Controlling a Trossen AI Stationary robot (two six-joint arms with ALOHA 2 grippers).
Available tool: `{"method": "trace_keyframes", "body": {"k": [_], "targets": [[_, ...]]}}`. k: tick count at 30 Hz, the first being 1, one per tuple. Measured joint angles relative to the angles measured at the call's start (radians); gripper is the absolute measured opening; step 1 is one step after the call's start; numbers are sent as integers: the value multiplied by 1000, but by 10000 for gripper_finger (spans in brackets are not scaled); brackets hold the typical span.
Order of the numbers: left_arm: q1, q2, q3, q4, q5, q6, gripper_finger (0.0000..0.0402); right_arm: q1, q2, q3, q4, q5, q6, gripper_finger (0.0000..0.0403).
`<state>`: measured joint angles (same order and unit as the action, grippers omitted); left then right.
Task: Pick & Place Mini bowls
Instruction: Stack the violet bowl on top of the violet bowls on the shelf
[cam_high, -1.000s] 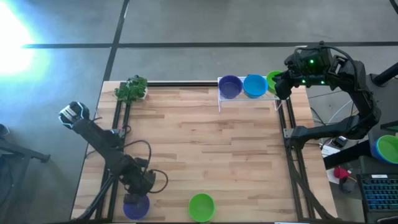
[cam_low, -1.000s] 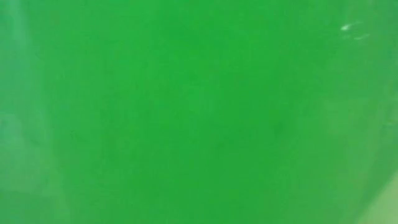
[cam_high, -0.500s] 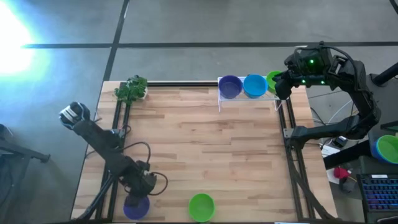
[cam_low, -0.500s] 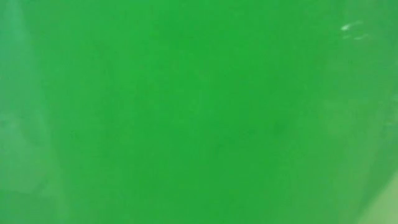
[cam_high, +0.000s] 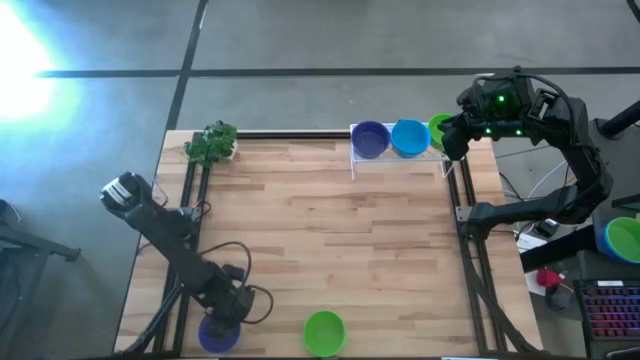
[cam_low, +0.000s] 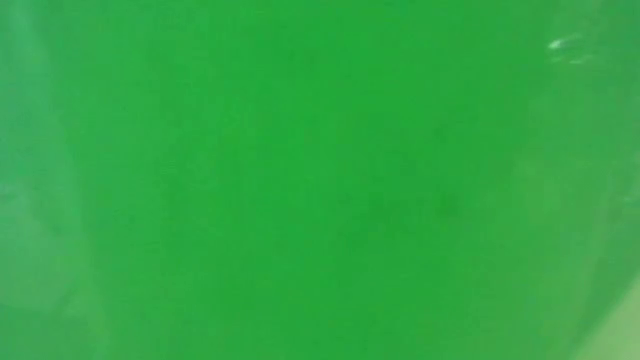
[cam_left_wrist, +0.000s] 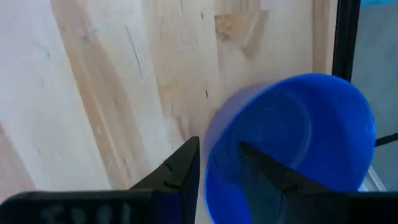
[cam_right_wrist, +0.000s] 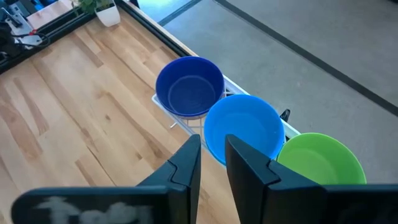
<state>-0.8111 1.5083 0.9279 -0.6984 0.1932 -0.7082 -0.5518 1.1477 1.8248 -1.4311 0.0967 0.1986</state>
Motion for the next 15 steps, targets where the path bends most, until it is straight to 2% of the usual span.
{"method": "trace_keyframes", "body": {"k": [7,15], "targets": [[0,39,1,16,8,-36,96,0,0,0,0,0,0,77],[8,48,1,16,16,-64,8,0,0,0,1,1,0,71]]}}
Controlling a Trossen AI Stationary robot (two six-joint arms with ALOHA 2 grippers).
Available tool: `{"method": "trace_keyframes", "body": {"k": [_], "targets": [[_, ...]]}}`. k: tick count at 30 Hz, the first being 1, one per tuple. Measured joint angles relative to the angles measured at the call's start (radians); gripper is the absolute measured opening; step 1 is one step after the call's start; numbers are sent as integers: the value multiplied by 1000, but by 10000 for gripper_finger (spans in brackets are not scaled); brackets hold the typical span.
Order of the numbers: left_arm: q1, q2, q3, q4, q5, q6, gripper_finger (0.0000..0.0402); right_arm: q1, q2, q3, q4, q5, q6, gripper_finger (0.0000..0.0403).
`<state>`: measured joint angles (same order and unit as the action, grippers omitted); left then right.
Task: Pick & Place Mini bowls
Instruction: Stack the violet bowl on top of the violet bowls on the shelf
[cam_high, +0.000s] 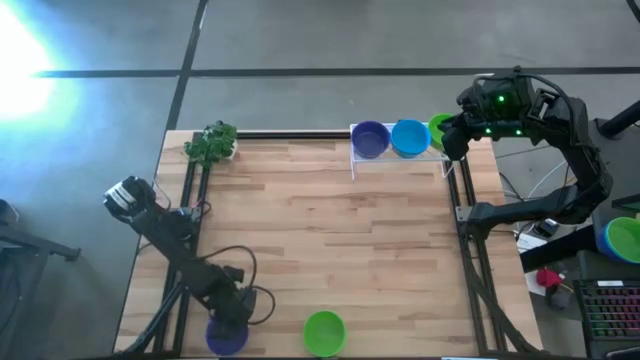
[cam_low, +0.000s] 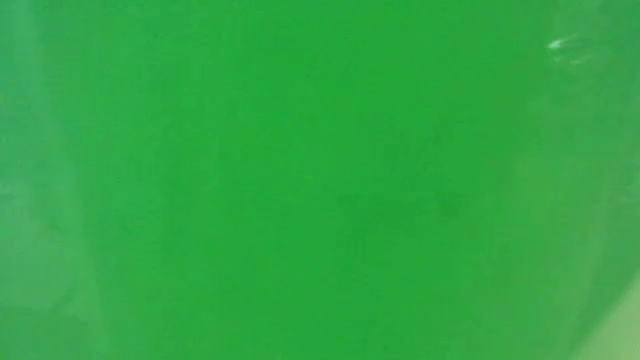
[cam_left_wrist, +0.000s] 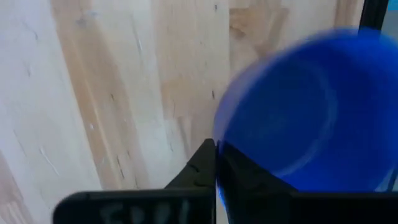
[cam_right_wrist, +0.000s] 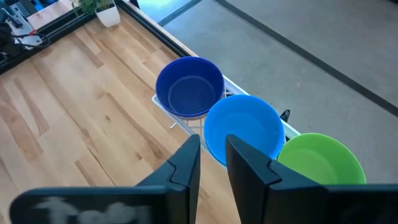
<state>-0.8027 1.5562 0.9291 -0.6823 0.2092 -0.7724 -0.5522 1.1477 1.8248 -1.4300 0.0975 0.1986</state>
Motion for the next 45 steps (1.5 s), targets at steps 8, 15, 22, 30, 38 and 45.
{"method": "trace_keyframes", "body": {"k": [8,15,22,30,38,45], "targets": [[81,-74,54,-103,-27,-15,2,0,0,0,0,0,1,72],[231,-185,182,-300,-206,-44,1,0,0,0,6,0,-82,76],[497,-228,366,-420,-361,-51,1,0,0,0,8,0,-105,68],[818,-182,564,-418,-366,87,0,0,0,0,8,0,-106,75],[1028,-20,836,-411,-350,299,0,0,0,0,8,0,-106,68],[1161,150,1031,-422,-228,419,0,0,0,0,8,0,-105,74]]}}
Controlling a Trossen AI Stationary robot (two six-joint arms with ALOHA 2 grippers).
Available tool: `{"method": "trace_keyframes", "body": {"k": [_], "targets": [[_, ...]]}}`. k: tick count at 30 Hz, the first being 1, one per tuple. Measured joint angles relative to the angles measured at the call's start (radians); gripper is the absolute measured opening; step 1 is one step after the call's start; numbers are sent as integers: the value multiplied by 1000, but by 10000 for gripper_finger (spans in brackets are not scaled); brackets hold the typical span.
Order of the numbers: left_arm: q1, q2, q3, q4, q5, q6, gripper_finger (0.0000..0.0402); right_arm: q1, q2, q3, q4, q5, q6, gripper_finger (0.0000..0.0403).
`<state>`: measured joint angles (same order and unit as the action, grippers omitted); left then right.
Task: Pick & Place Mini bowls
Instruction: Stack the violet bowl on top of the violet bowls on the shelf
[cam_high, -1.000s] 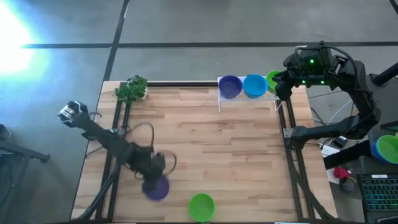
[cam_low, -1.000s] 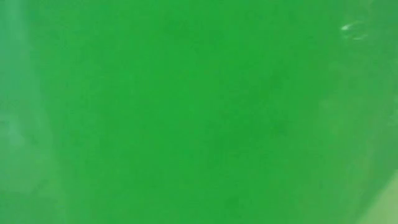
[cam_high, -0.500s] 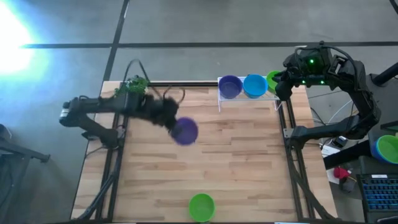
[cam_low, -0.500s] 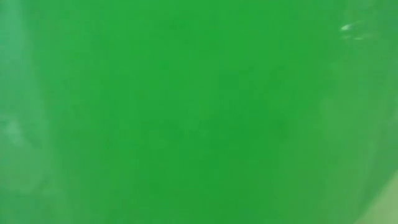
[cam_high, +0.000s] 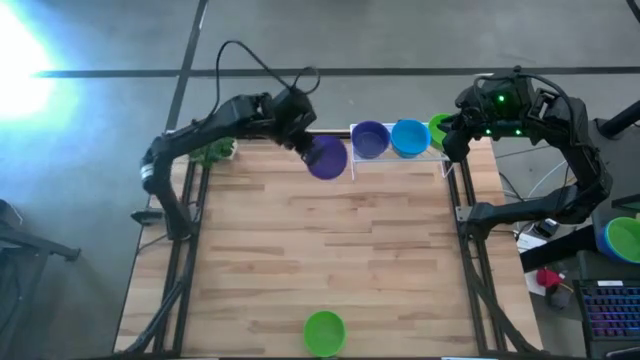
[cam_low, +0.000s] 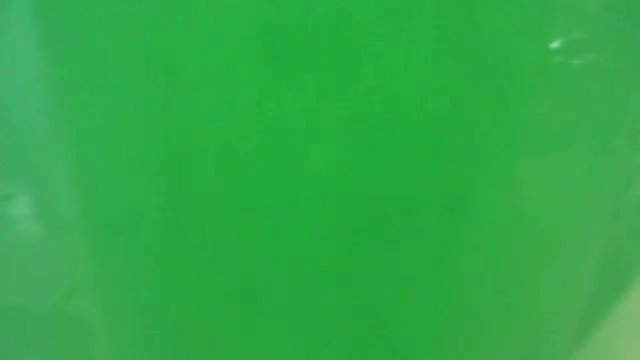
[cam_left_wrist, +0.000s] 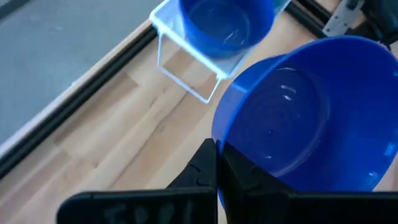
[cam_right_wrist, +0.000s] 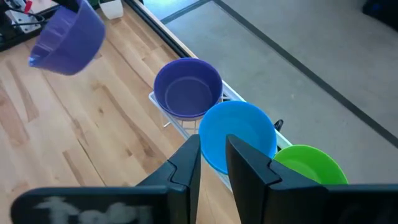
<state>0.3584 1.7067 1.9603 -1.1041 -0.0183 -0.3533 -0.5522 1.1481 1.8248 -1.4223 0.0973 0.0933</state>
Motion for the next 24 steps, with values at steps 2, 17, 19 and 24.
{"method": "trace_keyframes", "body": {"k": [2,17,19,24], "targets": [[5,27,40,1,5,33,0,0,0,0,0,0,3,75],[-46,50,132,88,-162,130,0,1,18,-8,42,-88,-52,82],[-64,50,132,105,-217,146,0,8,27,-8,77,-102,-75,91],[-110,50,130,186,-397,198,0,40,58,-8,181,-106,-168,123]]}}
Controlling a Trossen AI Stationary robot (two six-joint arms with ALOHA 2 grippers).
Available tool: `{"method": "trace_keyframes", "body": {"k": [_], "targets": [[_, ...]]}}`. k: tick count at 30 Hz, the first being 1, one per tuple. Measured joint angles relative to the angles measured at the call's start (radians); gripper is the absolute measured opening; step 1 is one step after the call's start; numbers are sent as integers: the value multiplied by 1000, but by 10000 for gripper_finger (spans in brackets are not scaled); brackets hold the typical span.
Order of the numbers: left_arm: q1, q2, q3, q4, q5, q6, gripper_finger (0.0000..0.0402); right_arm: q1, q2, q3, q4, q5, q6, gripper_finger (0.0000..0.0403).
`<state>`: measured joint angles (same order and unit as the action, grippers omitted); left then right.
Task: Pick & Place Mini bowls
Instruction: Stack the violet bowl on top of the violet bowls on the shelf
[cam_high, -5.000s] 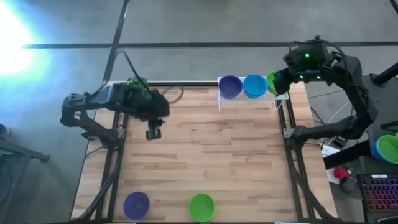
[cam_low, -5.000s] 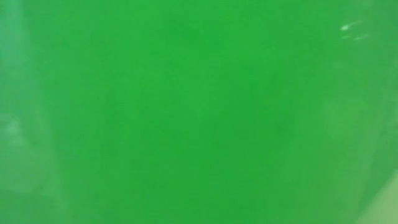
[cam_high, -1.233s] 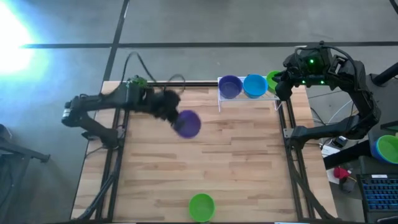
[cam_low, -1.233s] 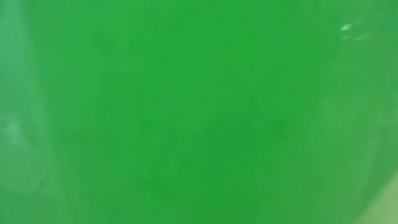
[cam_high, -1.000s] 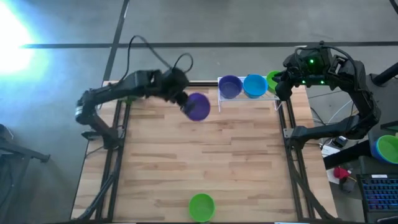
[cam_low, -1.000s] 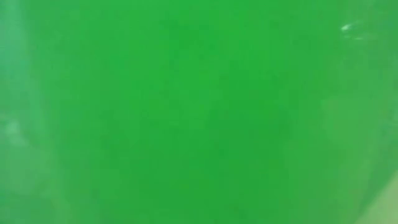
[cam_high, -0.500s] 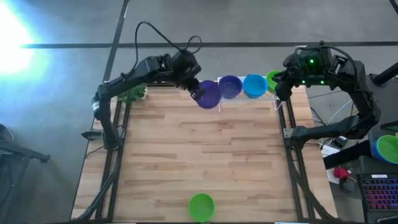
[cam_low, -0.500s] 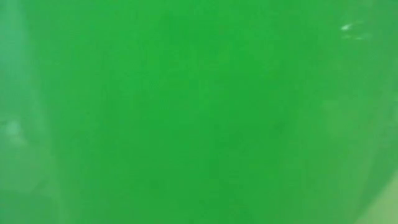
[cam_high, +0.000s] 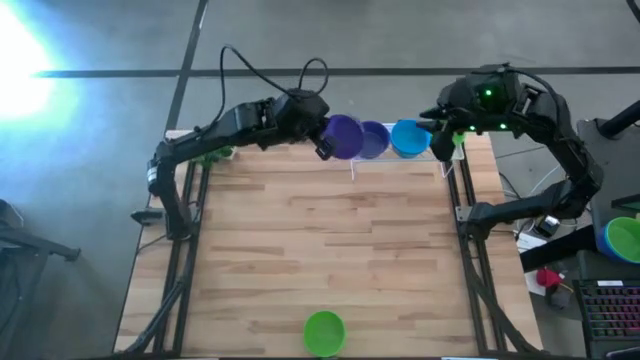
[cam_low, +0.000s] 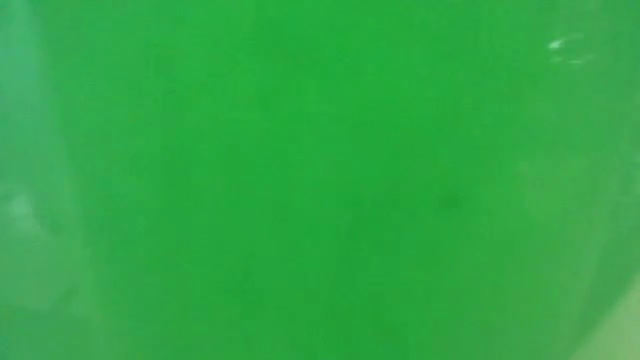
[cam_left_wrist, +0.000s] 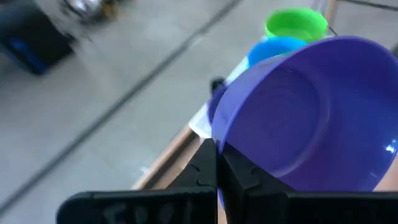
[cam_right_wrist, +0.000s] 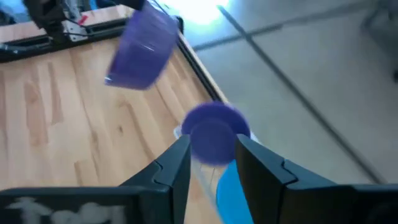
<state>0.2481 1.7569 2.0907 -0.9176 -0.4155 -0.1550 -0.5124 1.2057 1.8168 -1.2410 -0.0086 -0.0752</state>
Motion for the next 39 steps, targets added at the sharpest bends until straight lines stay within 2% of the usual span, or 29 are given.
{"method": "trace_keyframes", "body": {"k": [6,9,17,23,30,35,39], "targets": [[-45,0,-1,131,-206,90,0,68,54,0,133,-3,-155,147],[-61,0,-1,191,-264,141,0,101,90,-1,199,0,-223,150],[-68,0,-2,237,-271,157,0,117,172,-1,356,11,-240,151],[-66,0,-2,244,-291,160,0,117,212,-1,384,10,-247,149],[-69,0,-3,229,-375,188,0,117,219,-1,396,12,-244,149],[-69,0,-2,237,-380,188,0,117,211,-1,423,12,-243,144],[-78,0,-3,244,-364,187,0,117,211,-1,429,83,-239,144]]}}
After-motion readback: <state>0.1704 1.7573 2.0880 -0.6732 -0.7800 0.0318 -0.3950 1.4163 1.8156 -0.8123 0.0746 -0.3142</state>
